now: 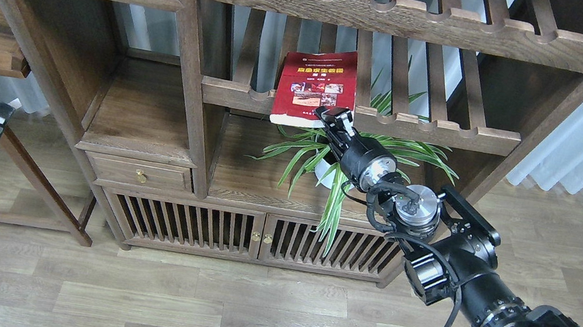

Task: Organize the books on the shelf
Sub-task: 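Pull the red book off the shelf and lower it with the right gripper, then grasp the red book with the left gripper from the right gripper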

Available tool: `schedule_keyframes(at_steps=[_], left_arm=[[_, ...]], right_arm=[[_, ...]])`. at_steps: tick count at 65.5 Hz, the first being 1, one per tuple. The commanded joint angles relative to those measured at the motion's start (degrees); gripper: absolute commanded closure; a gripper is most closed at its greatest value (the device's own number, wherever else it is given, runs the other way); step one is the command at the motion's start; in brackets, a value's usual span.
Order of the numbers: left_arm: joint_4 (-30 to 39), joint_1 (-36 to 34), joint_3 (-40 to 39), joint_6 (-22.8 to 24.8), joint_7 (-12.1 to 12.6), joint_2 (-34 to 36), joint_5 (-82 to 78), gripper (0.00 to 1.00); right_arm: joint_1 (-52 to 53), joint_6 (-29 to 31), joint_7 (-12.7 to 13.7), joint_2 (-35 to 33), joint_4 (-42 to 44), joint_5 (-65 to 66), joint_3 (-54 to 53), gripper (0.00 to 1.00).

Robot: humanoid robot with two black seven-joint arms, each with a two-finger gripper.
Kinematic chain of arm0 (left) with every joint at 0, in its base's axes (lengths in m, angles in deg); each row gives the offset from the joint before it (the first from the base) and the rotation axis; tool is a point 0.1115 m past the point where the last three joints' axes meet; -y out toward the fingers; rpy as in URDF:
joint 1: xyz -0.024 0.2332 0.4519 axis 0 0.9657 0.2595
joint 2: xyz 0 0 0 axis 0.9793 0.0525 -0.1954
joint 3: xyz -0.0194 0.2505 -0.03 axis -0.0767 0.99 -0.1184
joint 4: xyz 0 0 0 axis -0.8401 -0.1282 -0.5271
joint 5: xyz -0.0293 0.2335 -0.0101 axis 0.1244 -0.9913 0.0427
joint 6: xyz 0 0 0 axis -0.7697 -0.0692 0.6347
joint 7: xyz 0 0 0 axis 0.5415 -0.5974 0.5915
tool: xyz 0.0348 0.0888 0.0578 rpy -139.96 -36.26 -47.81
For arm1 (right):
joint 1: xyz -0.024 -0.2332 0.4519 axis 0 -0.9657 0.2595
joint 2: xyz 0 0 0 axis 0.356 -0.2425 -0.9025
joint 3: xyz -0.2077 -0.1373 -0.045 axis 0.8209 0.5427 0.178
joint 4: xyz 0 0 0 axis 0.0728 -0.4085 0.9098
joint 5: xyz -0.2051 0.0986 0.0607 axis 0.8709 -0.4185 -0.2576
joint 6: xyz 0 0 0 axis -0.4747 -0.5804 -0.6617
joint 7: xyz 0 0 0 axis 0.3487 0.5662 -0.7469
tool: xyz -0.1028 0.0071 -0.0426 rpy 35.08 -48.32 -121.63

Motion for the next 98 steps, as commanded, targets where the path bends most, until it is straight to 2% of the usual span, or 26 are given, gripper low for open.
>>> schedule_keyframes(at_steps=[1,15,18,21,27,29,41,45,54,63,78,92,98], left_arm=[[-1.26,-0.19,1.41,-0.01,0.02,-0.46,0.02,0.01],[-3.11,-0.46,6.25,-0.01,0.37,-0.28,3.62,0.0],[-3.11,-0.72,9.49,-0.01,1.42,0.16,9.4,0.0],[-3.02,-1.16,11.69,-0.01,2.56,0.33,12.58,0.0],[-2.23,-2.92,17.49,-0.01,6.34,1.91,21.89,0.0],[-1.88,-3.09,18.37,-0.01,6.87,2.35,23.39,0.0],[1.02,-6.69,26.89,-0.01,7.4,6.66,34.2,0.0],[1.2,-9.33,31.29,-0.01,7.4,7.36,35.0,0.01],[2.95,-10.83,35.25,-0.01,7.4,7.28,35.0,0.01],[3.66,-11.8,37.18,-0.01,7.31,7.01,35.0,0.01],[3.66,-12.41,40.44,-0.01,6.96,6.13,35.0,0.01],[3.13,-12.41,43.6,-0.01,6.7,1.13,34.91,0.04],[2.69,-12.41,44.48,-0.01,6.7,-1.86,34.83,0.1]], right_arm=[[-6.82,0.44,1.22,0.01,-6.63,-0.03,-2.42,0.93],[-15.61,2.81,7.28,-0.78,-14.89,0.14,-4.7,0.92],[-17.72,5.35,9.82,-0.78,-14.8,0.32,-5.4,0.91],[-18.6,6.32,11.24,-0.7,-14.63,0.67,-5.76,0.91],[-21.76,8.96,15.8,-0.43,-13.75,1.55,-6.72,0.9],[-22.38,9.58,16.69,-0.35,-13.66,1.72,-6.99,0.9],[-25.28,18.86,16.83,0.01,-10.68,2.96,-7.34,0.87],[-25.37,18.86,16.83,0.01,-8.39,3.13,-7.08,0.87],[-25.81,18.86,16.83,0.01,-6.81,3.92,-6.99,0.88],[-25.81,18.86,16.83,0.01,-3.82,5.85,-7.34,0.88],[-25.9,18.86,16.83,0.01,-4.08,6.12,-6.37,0.88],[-25.9,18.86,16.83,0.01,-4.26,6.47,-5.32,0.87],[-25.9,18.86,16.83,0.01,-4.43,6.56,-5.06,0.87]])
